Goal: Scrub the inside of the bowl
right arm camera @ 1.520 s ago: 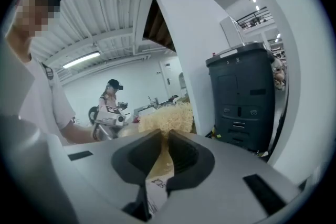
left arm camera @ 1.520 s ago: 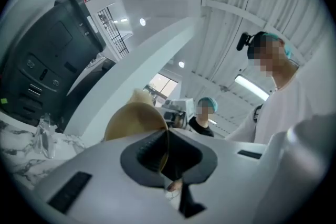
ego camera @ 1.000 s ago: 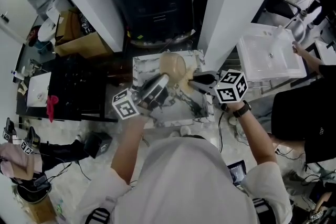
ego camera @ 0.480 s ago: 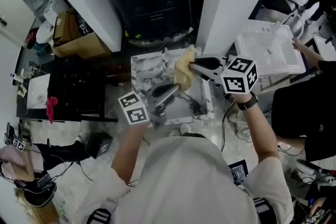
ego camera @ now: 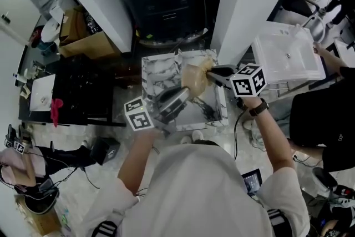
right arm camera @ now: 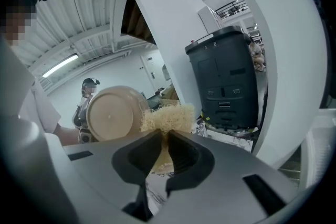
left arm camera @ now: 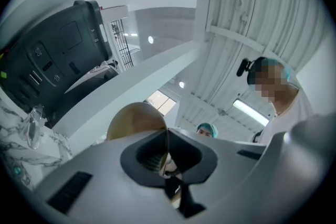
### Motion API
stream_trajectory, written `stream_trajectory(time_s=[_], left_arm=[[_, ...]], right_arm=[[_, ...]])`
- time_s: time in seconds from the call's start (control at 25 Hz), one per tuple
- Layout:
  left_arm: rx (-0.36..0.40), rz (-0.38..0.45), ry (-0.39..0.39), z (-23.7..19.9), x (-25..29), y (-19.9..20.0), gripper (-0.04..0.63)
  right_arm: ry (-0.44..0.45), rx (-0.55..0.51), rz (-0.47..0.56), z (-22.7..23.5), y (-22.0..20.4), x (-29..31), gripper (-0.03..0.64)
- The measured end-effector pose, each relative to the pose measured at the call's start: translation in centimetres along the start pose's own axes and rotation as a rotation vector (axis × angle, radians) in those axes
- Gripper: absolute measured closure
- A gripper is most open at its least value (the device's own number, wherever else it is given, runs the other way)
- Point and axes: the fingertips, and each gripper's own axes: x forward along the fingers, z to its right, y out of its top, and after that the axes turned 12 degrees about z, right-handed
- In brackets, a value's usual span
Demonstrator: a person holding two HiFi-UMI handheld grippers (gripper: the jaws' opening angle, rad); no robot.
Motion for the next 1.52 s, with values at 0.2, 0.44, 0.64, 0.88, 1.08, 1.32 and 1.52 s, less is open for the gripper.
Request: stream_trajectory(time_s=[0.2,0.44,0.64,0.88,1.08,1.32,1.52], left_arm=[[-0.041,0.136,0.030,-0.8,0.0,3.3,0.575],[0.100,0.093,0.119,-3.2,0.2,3.9,0.575],[0.127,0.007,0.141,-3.6,0.3,1.9,0.575],[0.116,-0.085,0.072,-1.9,0.6,-1.0,0.575],[0.067,-0.094,0.045,-1.1,0.6,-2.1,0.575],[-0.096,0.066,0.019,-0.7,0.4,0.6,0.575],[-0.112,0.201,0.056,-2.2,-0.3,4.0,0.575]], right_arm=[[0.051,-0.017,-0.041,-2.4,-1.6,0.2,0.568],[0.140,-0.099,-0.032,-6.9,-0.3,-0.4,0.568],[0.164,-0.169,0.031,-9.1,3.5,-1.4,0.568],[0.045,-0.302,0.060,-6.7,6.6,-1.8,0.568],[-0.052,-0.257,0.043,-2.2,5.6,-1.1,0.568],[-0.094,-0.151,0.010,0.1,2.6,-0.6,0.568],[-0.064,-0.145,-0.018,-1.0,1.4,-0.4,0.568]])
